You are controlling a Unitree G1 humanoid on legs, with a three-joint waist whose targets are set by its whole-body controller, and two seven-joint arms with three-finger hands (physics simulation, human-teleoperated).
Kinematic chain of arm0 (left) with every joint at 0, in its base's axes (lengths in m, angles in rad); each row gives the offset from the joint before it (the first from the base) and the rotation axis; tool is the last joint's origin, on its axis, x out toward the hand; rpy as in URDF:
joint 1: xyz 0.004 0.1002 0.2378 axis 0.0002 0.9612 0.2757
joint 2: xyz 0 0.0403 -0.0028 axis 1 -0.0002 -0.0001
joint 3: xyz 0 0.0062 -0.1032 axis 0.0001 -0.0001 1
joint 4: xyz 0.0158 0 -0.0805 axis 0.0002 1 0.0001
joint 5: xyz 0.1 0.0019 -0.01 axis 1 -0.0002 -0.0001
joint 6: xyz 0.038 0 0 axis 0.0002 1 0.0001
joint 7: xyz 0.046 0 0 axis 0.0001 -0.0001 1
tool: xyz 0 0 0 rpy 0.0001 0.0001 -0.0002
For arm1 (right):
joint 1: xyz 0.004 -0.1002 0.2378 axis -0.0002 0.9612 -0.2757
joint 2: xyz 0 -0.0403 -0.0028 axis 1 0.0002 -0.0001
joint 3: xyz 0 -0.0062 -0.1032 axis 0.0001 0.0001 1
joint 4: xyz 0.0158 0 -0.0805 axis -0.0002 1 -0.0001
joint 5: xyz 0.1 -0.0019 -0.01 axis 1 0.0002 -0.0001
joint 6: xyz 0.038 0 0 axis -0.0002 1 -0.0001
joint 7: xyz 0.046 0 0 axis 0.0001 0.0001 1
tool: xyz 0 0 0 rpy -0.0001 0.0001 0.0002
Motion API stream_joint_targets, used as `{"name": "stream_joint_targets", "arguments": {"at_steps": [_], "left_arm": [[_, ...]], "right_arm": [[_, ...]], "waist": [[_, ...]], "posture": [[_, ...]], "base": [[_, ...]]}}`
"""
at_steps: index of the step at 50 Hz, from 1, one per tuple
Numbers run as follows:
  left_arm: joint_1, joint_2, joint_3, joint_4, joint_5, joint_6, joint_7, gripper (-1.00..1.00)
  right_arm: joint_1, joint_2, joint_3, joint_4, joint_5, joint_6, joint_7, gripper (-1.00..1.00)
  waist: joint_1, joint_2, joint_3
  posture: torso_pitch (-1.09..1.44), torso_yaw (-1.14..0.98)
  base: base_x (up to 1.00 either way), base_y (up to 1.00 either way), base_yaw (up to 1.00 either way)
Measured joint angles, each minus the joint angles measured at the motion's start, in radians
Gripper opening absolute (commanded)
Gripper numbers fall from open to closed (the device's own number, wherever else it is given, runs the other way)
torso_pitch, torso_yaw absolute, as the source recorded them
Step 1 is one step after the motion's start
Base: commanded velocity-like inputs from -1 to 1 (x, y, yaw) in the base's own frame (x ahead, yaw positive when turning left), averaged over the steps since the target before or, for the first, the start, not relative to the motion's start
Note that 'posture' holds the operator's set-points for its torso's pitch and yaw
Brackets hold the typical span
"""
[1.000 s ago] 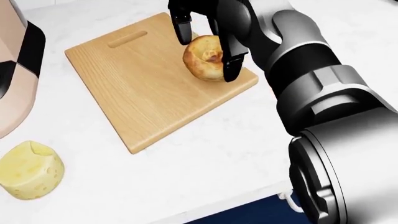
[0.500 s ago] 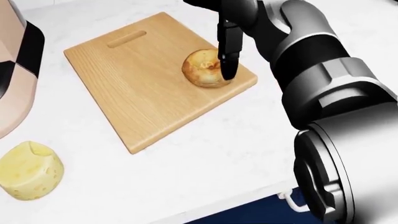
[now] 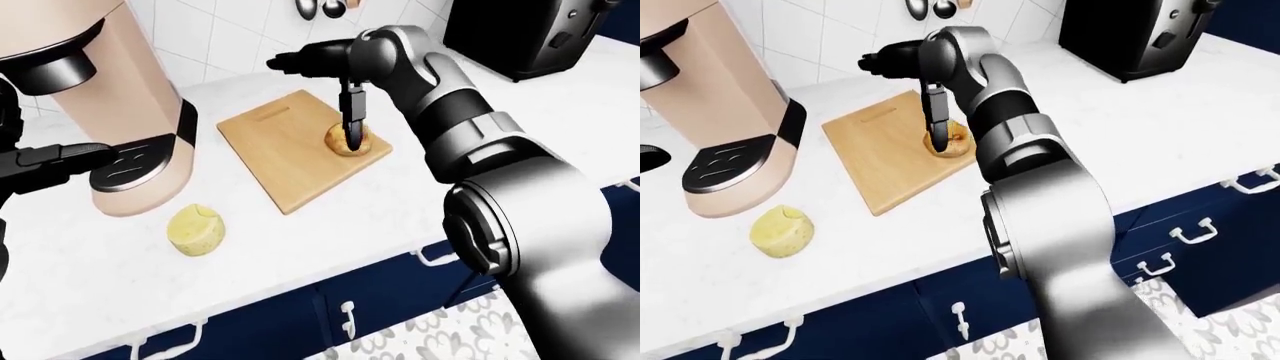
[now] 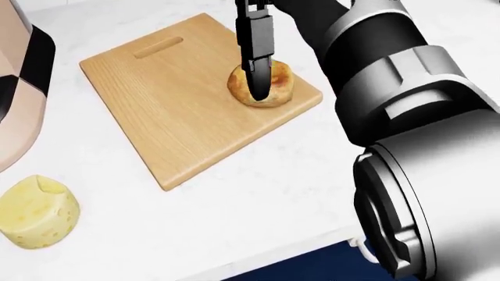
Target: Place the bread and cheese on the cutting board.
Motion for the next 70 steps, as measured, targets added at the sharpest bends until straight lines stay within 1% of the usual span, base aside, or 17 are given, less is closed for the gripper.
{"name": "stream_joint_targets", "arguments": {"at_steps": [14,25,32,36,38,54,70], "left_arm": [[0.005,-0.003,0.003,-0.005,0.002,-0.003,0.002,1.00],[0.008,-0.003,0.007,-0.008,-0.002,0.002,0.001,1.00],[0.005,0.001,0.006,-0.004,-0.005,0.006,0.002,1.00],[0.007,0.001,0.012,-0.002,-0.005,0.007,0.004,1.00],[0.004,0.005,0.009,-0.002,-0.007,0.006,0.004,1.00],[0.008,0.006,0.013,-0.007,-0.014,0.006,0.004,1.00],[0.013,0.007,0.019,-0.008,-0.020,0.007,0.007,1.00]], "right_arm": [[-0.002,0.080,0.038,-0.020,0.050,-0.123,0.059,1.00],[-0.017,0.127,0.054,-0.038,0.089,-0.163,0.091,1.00],[-0.009,0.162,0.071,-0.051,0.110,-0.192,0.111,1.00],[0.005,0.208,0.082,-0.070,0.127,-0.207,0.141,1.00],[0.006,0.221,0.089,-0.075,0.136,-0.217,0.151,1.00],[0.044,0.273,0.124,-0.131,0.167,-0.239,0.198,1.00],[0.081,0.325,0.144,-0.186,0.176,-0.240,0.234,1.00]], "waist": [[-0.003,0.005,0.000],[-0.004,0.008,0.000],[-0.006,0.009,0.000],[-0.008,0.013,0.001],[-0.007,0.013,0.002],[-0.012,0.019,-0.001],[-0.016,0.024,-0.003]], "posture": [[0.00,0.00],[0.00,0.00],[0.00,0.00],[0.00,0.00],[0.00,0.00],[0.00,0.00],[0.00,0.00]], "base": [[0.00,0.00,0.00],[0.00,0.00,0.00],[0.00,0.00,0.00],[0.00,0.00,0.00],[0.00,0.00,0.00],[0.00,0.00,0.00],[0.00,0.00,0.00]]}}
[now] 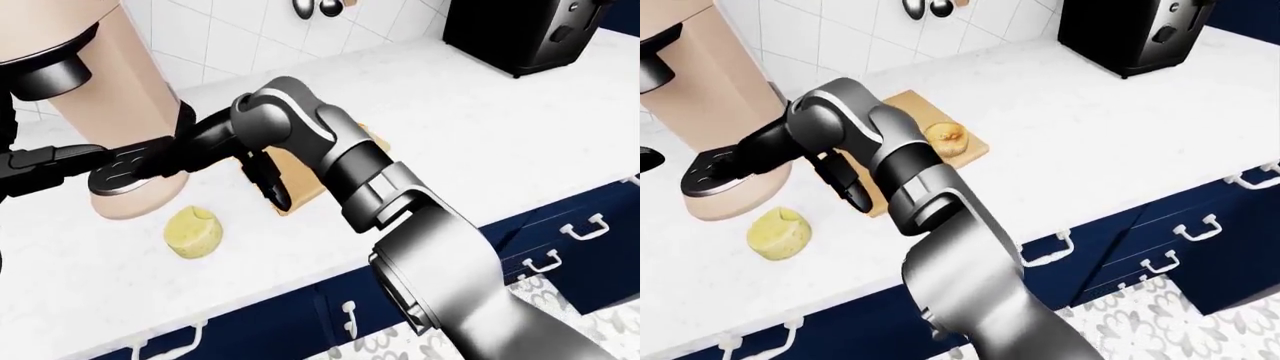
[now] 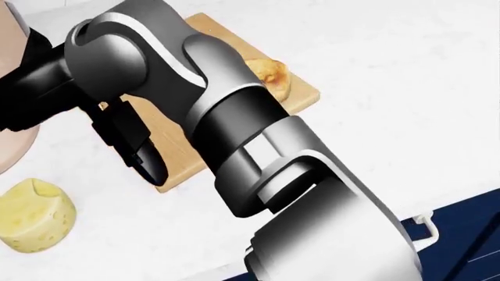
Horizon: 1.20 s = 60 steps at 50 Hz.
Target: Place the bread and cheese on the cutting board.
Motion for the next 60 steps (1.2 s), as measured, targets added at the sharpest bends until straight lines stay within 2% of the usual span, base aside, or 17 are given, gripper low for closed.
{"name": "stream_joint_targets", "arguments": {"at_steps": [14,24,47,60], "left_arm": [[0.003,-0.003,-0.001,0.000,0.004,-0.005,-0.002,1.00],[0.003,-0.002,0.001,0.002,0.003,-0.002,-0.004,1.00],[0.011,0.001,0.007,0.007,-0.010,-0.003,-0.002,1.00],[0.019,0.000,0.016,0.008,-0.015,-0.007,-0.004,1.00]], "right_arm": [[0.011,0.039,0.011,-0.008,-0.005,0.010,-0.004,1.00],[0.012,0.094,0.024,-0.007,-0.024,0.016,-0.022,1.00],[0.042,0.147,0.036,0.054,-0.091,0.033,-0.135,1.00],[0.056,0.198,0.036,0.055,-0.119,0.048,-0.164,1.00]], "waist": [[-0.003,0.004,-0.002],[-0.003,0.007,-0.002],[-0.004,0.012,-0.006],[-0.004,0.013,-0.007]], "posture": [[0.00,0.00],[0.00,0.00],[0.00,0.00],[0.00,0.00]], "base": [[0.00,0.00,0.00],[0.00,0.00,0.00],[0.00,0.00,0.00],[0.00,0.00,0.00]]}}
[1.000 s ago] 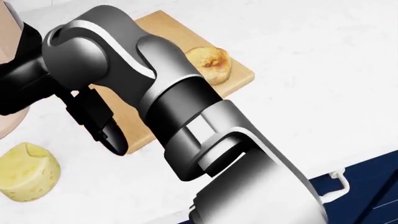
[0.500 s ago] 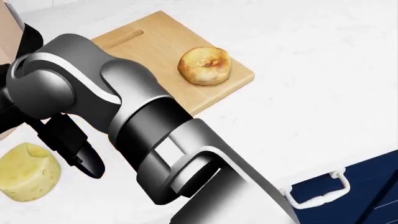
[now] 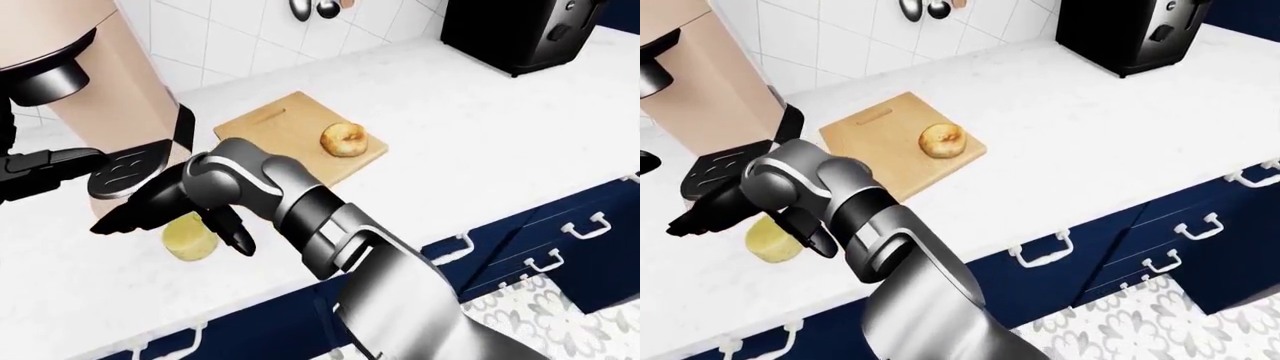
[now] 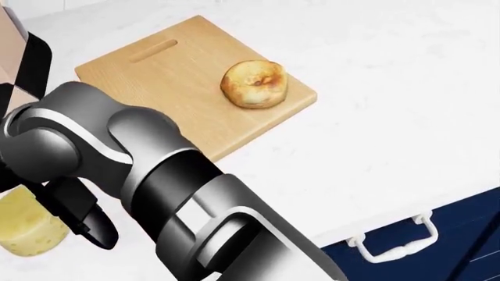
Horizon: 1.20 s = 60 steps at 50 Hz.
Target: Place the bread and cheese on the cutting board.
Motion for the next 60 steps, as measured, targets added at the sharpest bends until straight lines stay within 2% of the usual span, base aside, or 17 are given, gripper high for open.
{"name": "stream_joint_targets", "arguments": {"at_steps": [27,28,29,33,34,35,36,44,45,47,60], "left_arm": [[0.001,0.012,0.005,0.005,-0.020,0.006,0.005,1.00],[0.001,0.013,0.006,0.005,-0.021,0.007,0.005,1.00],[0.002,0.013,0.006,0.004,-0.022,0.007,0.006,1.00],[0.003,0.011,0.004,0.002,-0.020,0.006,0.011,1.00],[0.005,0.010,0.005,0.001,-0.019,0.004,0.010,1.00],[0.006,0.009,0.005,0.000,-0.018,0.002,0.009,1.00],[0.006,0.008,0.005,0.000,-0.018,0.001,0.009,1.00],[0.009,0.006,0.007,-0.003,-0.020,0.002,0.003,1.00],[0.009,0.007,0.008,-0.003,-0.021,0.002,0.003,1.00],[0.008,0.006,0.006,-0.003,-0.021,0.002,0.003,1.00],[0.004,0.006,0.004,-0.005,-0.019,0.000,0.006,1.00]], "right_arm": [[-0.010,0.007,0.006,0.027,-0.048,-0.025,-0.043,1.00],[-0.008,0.007,0.005,0.027,-0.050,-0.027,-0.046,0.92],[-0.006,0.008,0.004,0.027,-0.053,-0.028,-0.049,0.43],[0.003,0.010,0.004,0.025,-0.059,-0.035,-0.059,0.35],[0.006,0.011,0.005,0.026,-0.060,-0.036,-0.059,0.19],[0.007,0.011,0.005,0.026,-0.062,-0.037,-0.060,0.18],[0.008,0.010,0.005,0.028,-0.063,-0.038,-0.059,-0.04],[0.010,0.018,0.000,0.021,-0.063,-0.037,-0.066,-0.42],[0.011,0.020,0.000,0.021,-0.063,-0.038,-0.065,-0.68],[0.012,0.019,0.001,0.021,-0.062,-0.042,-0.064,-1.00],[-0.027,-0.015,-0.015,0.036,-0.045,-0.054,-0.035,-1.00]], "waist": [[0.000,0.000,0.001],[0.000,0.000,0.001],[0.000,0.000,0.001],[0.000,0.000,0.000],[0.000,0.000,0.000],[0.000,0.000,0.000],[0.000,0.000,0.000],[0.002,0.000,-0.002],[0.002,0.000,-0.001],[0.003,0.000,-0.001],[0.000,-0.002,0.003]], "posture": [[0.00,0.00],[0.00,0.00],[0.00,0.00],[0.00,0.00],[0.00,0.00],[0.00,0.00],[0.00,0.00],[0.00,0.00],[0.00,0.00],[0.00,0.00],[0.00,0.00]], "base": [[0.00,0.00,0.00],[0.00,0.00,0.00],[0.00,0.00,0.00],[0.00,0.00,0.00],[0.00,0.00,0.00],[0.00,0.00,0.00],[0.00,0.00,0.00],[0.00,0.00,0.00],[0.00,0.00,0.00],[0.00,0.00,0.00],[0.00,0.00,0.00]]}}
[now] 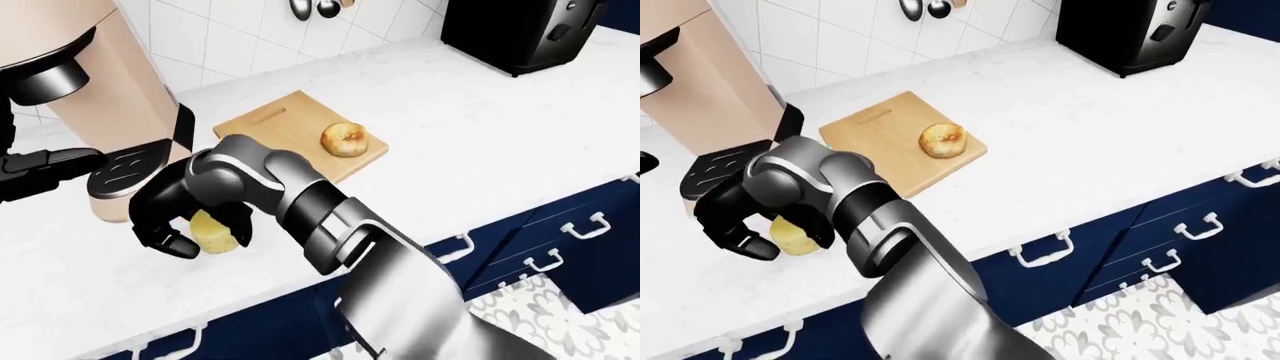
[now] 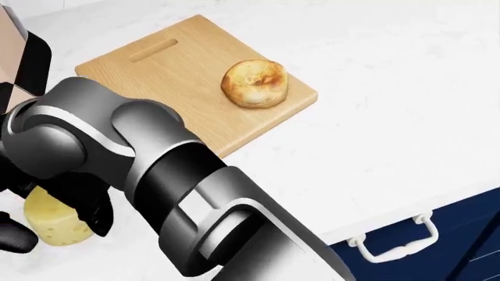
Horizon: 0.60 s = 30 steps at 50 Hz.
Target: Place the bread and cheese on the cutting board.
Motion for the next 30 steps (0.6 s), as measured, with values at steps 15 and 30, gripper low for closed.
{"name": "stream_joint_targets", "arguments": {"at_steps": [15,30], "left_arm": [[-0.005,0.003,-0.003,0.001,-0.002,-0.001,-0.001,1.00],[-0.011,0.004,-0.009,-0.005,-0.001,0.001,0.008,1.00]], "right_arm": [[-0.104,-0.110,-0.023,0.026,0.036,-0.023,0.030,-1.00],[-0.152,-0.250,-0.048,0.071,-0.016,-0.026,-0.019,-1.00]], "waist": [[0.000,-0.003,0.004],[0.002,-0.009,0.008]], "posture": [[0.00,0.00],[0.00,0.00]], "base": [[0.00,0.00,0.00],[0.00,0.00,0.00]]}}
